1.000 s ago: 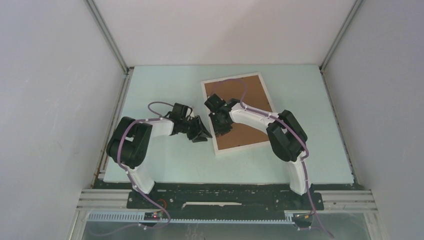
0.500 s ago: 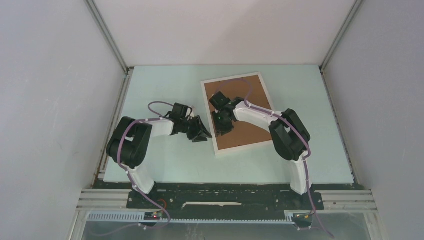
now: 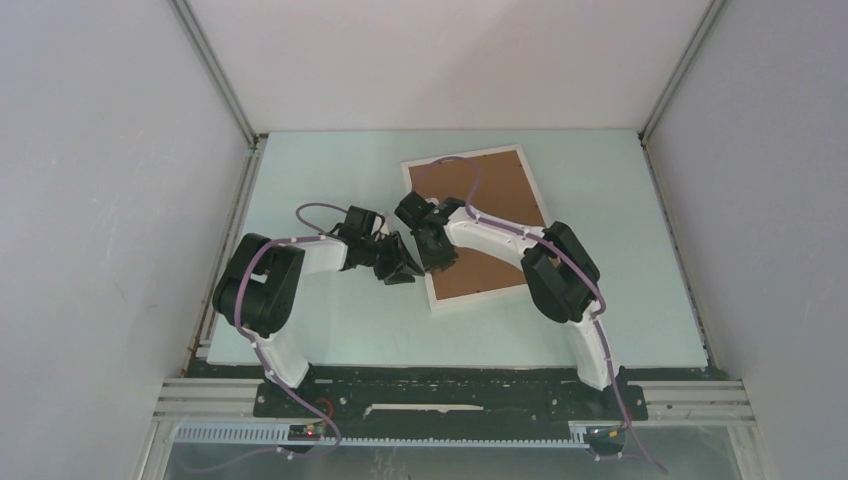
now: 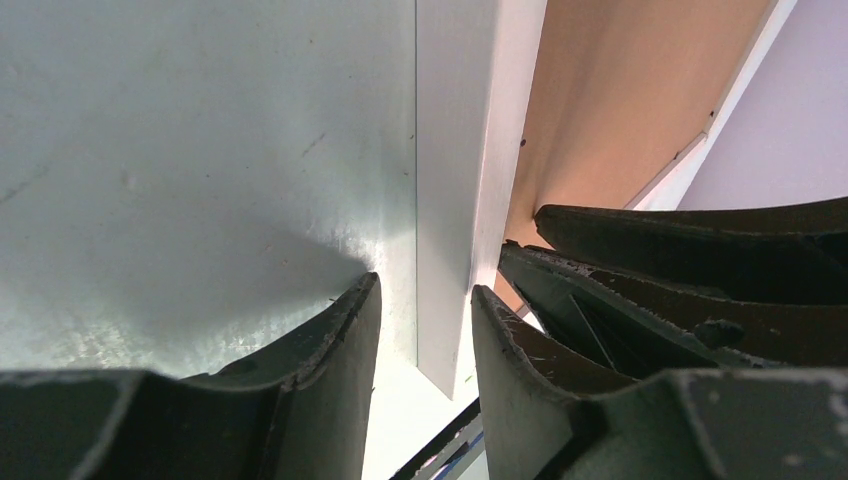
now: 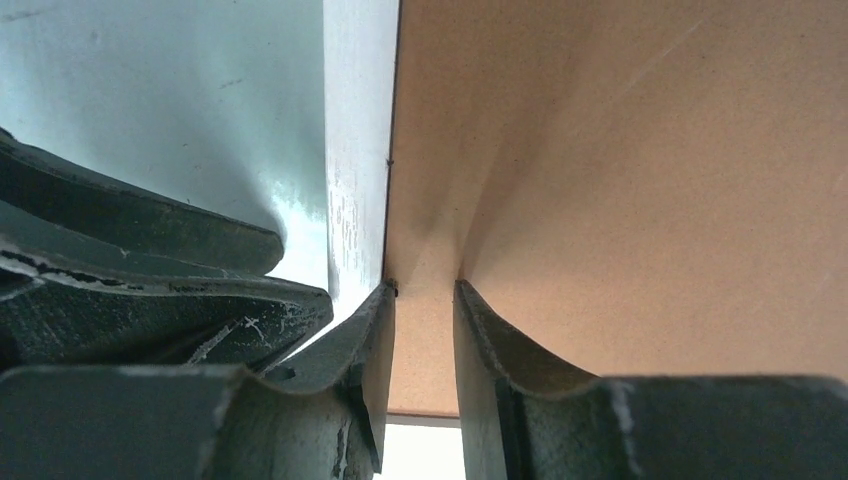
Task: Put the photo into the frame
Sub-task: Install the photo frame at the center of the board.
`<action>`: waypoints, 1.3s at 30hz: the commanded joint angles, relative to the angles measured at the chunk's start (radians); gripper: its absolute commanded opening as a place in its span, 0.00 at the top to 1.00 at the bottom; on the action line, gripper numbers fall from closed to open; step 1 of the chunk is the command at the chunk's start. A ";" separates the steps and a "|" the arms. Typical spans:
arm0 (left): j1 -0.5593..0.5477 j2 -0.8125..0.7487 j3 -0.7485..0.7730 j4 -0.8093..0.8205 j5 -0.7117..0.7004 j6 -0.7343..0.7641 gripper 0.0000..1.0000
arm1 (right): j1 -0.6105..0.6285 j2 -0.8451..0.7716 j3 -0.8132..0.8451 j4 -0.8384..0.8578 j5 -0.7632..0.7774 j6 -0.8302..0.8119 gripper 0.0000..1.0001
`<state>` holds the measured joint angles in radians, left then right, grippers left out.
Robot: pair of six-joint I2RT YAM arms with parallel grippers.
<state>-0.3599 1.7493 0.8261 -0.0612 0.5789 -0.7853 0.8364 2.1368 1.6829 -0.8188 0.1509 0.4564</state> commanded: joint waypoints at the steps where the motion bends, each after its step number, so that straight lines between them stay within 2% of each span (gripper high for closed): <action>1: -0.004 -0.029 -0.005 0.009 -0.012 0.026 0.54 | 0.021 0.202 -0.002 -0.138 0.176 0.012 0.65; 9: -0.004 -0.044 -0.018 0.009 -0.018 0.028 0.55 | 0.046 0.223 0.094 -0.261 0.310 -0.004 0.67; 11: -0.004 -0.048 -0.018 0.008 -0.019 0.029 0.54 | 0.023 0.172 0.076 -0.211 0.224 -0.024 0.66; 13: -0.005 -0.053 -0.016 0.004 -0.018 0.030 0.55 | -0.031 0.086 0.012 -0.101 0.013 -0.034 0.65; 15: -0.004 -0.071 -0.020 0.000 -0.020 0.032 0.54 | -0.074 -0.013 -0.038 -0.002 -0.106 -0.034 0.63; 22: -0.002 -0.222 -0.020 -0.090 -0.097 0.090 0.47 | -0.159 -0.308 -0.049 0.074 -0.141 -0.078 0.44; 27: -0.002 -0.275 0.018 -0.149 -0.133 0.114 0.43 | -0.237 -0.363 -0.042 0.077 -0.245 -0.072 0.41; 32: -0.001 -0.292 0.057 -0.160 -0.117 0.095 0.36 | -0.259 -0.369 -0.003 0.074 -0.312 -0.039 0.39; 36: 0.001 -0.433 0.069 -0.179 -0.151 0.106 0.24 | -0.263 -0.516 -0.054 0.105 -0.279 -0.046 0.31; 39: 0.001 -0.574 0.145 -0.238 -0.189 0.168 0.16 | -0.271 -0.672 -0.071 0.078 -0.243 -0.068 0.23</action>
<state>-0.3595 1.3727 0.8192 -0.2642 0.4404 -0.6949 0.5735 1.7054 1.6081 -0.7429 -0.1162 0.4088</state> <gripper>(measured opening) 0.803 0.724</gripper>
